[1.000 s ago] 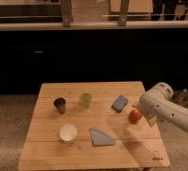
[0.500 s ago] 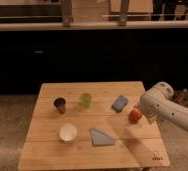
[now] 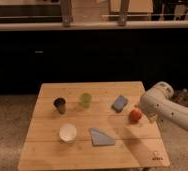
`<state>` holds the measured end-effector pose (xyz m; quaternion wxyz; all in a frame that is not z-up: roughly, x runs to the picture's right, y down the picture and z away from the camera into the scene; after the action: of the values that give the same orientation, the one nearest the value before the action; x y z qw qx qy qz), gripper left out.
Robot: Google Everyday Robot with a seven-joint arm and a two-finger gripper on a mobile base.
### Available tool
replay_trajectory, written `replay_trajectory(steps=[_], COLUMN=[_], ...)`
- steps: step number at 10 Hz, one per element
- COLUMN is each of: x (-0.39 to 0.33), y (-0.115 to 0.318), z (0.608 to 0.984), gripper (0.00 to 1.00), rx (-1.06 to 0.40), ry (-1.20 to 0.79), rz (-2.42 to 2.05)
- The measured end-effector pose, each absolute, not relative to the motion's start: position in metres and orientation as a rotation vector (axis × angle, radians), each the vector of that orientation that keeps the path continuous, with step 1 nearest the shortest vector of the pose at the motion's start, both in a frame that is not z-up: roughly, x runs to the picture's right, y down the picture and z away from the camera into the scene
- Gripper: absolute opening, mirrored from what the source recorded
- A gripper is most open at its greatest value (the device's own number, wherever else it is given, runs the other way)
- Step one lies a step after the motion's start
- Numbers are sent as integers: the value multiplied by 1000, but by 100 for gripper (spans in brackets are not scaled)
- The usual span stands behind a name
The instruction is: Place apple in metal cup
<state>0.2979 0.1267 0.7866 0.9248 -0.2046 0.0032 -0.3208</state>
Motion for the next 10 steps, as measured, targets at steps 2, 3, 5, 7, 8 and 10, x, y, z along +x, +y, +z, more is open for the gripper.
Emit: replay_trajectory(steps=[2, 3, 5, 7, 8, 10], x=[299, 294, 275, 269, 264, 261], y=[123, 120, 113, 115, 117, 127], z=[789, 791, 798, 804, 808, 819], gripper=[74, 80, 80, 80, 80, 80], rx=[-417, -425, -434, -459, -470, -498], ry=[7, -8, -57, -100, -120, -140], rz=[-661, -659, -658, -650, -647, -640])
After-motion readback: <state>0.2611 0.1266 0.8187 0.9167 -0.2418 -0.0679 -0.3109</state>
